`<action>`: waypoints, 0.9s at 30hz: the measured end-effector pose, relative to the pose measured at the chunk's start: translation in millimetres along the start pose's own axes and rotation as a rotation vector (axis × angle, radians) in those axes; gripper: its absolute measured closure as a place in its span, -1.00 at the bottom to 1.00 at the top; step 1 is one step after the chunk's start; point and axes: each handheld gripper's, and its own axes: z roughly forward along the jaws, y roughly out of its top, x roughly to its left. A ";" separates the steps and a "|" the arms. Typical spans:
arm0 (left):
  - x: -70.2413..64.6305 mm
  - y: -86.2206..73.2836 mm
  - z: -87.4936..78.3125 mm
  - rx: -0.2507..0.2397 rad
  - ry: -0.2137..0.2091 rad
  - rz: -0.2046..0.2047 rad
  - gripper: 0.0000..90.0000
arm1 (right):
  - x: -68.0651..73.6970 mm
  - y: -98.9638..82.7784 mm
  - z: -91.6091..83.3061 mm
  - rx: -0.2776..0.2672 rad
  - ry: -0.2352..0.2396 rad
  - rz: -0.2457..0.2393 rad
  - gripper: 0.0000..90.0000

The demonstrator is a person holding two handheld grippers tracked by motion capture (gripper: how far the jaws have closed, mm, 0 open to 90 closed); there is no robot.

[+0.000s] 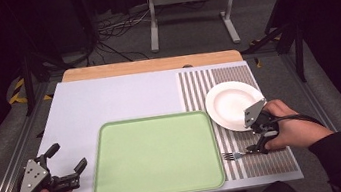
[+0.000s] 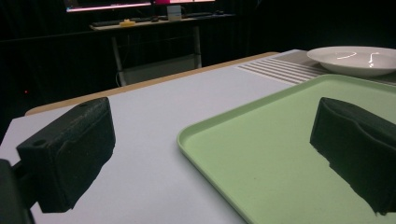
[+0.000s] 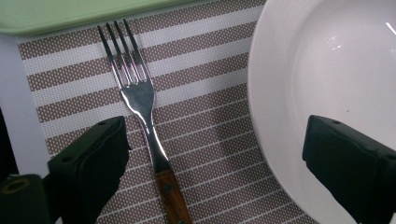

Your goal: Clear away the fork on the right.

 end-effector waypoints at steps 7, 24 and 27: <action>-0.1 0.0 0.1 -0.001 0.000 0.001 -0.98 | 0.8 1.5 3.9 0.052 0.030 -0.011 -0.77; -0.8 0.5 -0.1 0.005 -0.001 0.004 -0.98 | 5.9 -5.9 21.6 0.161 0.158 -0.097 -0.17; -1.0 0.6 0.0 0.005 -0.001 0.006 -0.98 | 6.3 -6.5 24.7 0.206 0.170 -0.123 0.03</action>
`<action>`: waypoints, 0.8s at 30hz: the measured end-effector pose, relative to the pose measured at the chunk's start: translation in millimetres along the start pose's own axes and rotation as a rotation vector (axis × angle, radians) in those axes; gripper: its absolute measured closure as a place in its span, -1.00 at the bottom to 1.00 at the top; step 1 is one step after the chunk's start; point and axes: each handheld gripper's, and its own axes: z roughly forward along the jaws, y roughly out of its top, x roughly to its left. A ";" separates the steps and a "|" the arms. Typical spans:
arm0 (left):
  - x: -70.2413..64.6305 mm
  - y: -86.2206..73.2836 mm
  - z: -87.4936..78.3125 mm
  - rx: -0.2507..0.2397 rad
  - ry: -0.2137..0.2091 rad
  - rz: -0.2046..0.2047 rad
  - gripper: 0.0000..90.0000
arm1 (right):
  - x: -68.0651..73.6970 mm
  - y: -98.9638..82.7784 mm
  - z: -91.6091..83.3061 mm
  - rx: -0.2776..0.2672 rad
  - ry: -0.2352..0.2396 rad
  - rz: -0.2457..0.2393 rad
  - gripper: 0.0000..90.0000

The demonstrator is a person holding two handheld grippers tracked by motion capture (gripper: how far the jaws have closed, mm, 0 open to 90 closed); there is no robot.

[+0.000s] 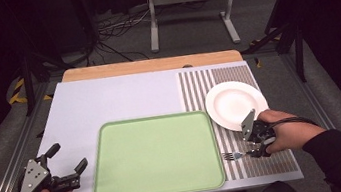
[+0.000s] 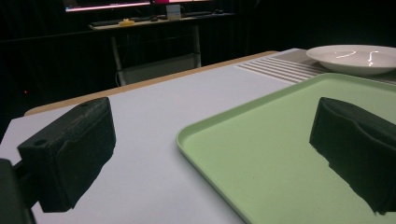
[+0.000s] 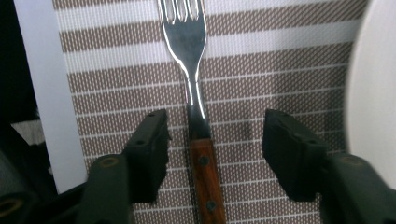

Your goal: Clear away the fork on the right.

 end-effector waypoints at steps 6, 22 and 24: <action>0.1 -0.1 0.0 0.001 0.001 0.000 -0.98 | 1.5 1.8 3.9 0.047 0.016 -0.026 0.29; -0.3 -0.3 0.5 -0.001 0.002 0.001 -0.97 | 2.7 7.4 8.5 0.148 0.018 -0.107 0.72; -0.1 -0.2 0.2 0.000 0.001 0.000 -0.97 | 2.5 7.5 8.4 0.150 0.018 -0.114 0.72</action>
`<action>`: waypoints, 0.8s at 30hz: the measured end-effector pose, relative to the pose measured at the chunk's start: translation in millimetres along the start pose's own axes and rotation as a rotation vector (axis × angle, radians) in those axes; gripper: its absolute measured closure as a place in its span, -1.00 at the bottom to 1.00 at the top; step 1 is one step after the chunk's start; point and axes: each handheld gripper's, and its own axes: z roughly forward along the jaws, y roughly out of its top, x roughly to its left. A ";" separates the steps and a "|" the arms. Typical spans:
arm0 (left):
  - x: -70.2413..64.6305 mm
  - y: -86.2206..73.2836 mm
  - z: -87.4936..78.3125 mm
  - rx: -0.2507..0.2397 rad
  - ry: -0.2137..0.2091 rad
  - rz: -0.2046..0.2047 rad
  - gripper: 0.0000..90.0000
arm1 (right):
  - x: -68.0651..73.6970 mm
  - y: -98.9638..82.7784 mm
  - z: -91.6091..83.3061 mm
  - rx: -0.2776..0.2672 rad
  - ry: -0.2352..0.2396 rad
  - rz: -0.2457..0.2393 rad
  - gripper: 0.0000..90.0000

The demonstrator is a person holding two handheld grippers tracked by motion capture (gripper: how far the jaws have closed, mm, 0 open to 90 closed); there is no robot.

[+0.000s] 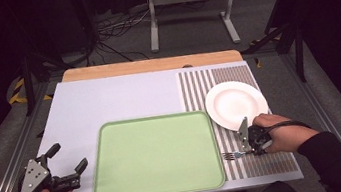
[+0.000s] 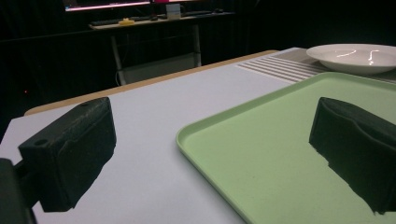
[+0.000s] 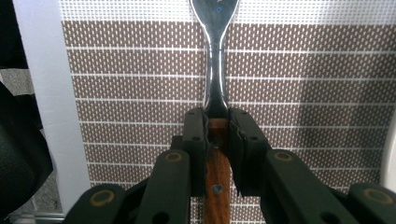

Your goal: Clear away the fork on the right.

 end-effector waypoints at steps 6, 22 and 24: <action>0.4 -0.1 0.0 0.000 0.000 -0.001 -0.97 | -0.3 -1.5 -0.6 -0.008 0.002 0.008 0.73; 1.1 -0.5 0.2 0.001 -0.001 -0.004 -0.97 | 3.2 3.9 -43.4 -0.075 -0.071 0.019 0.73; 1.1 -0.5 0.0 0.001 0.000 -0.006 -0.97 | 2.4 5.6 -48.6 -0.081 -0.082 0.014 0.73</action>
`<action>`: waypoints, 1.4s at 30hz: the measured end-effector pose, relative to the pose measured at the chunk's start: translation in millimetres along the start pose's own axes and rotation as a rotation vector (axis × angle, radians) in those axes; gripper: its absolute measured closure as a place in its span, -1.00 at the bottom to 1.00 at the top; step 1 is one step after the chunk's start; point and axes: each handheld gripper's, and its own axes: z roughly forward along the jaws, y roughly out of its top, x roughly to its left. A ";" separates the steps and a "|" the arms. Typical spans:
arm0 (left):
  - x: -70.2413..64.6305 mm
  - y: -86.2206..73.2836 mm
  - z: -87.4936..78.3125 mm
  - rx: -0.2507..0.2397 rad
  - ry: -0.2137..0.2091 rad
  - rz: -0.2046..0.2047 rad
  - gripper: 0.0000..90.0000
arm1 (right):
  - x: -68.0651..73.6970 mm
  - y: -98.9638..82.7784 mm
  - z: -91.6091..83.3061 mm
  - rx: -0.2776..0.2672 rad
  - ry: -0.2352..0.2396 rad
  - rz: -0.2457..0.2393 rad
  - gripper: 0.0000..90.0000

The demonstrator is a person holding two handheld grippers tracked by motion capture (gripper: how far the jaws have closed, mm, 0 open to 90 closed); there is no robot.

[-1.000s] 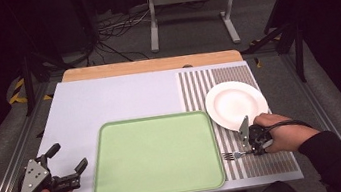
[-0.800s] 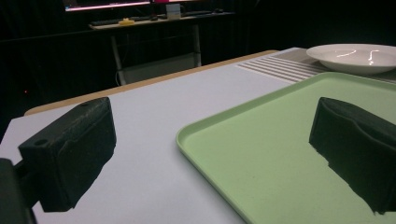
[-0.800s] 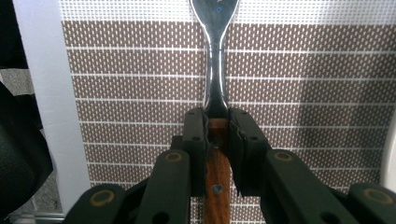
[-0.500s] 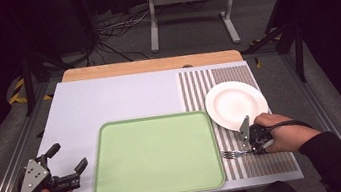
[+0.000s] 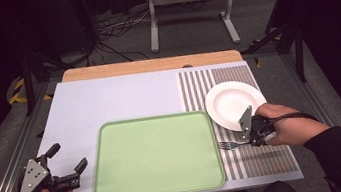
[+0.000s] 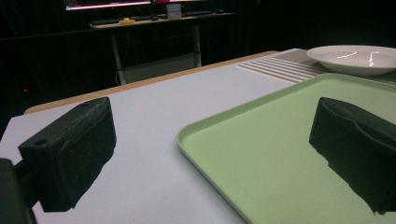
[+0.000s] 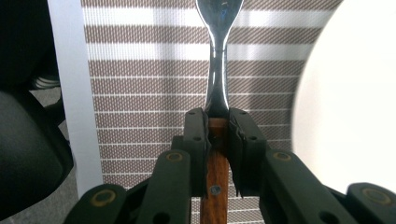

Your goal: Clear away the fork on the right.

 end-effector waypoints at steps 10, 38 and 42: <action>0.3 0.0 0.2 0.001 -0.002 0.002 -0.97 | -3.7 13.9 -19.6 -0.032 -0.039 -0.026 0.73; 1.3 0.2 -0.6 -0.005 -0.013 -0.001 -0.97 | -19.9 107.8 -31.9 -0.062 -0.053 -0.100 0.73; 1.1 0.2 -0.5 -0.004 -0.013 -0.002 -0.97 | -21.1 118.2 -30.4 -0.072 -0.062 -0.102 0.73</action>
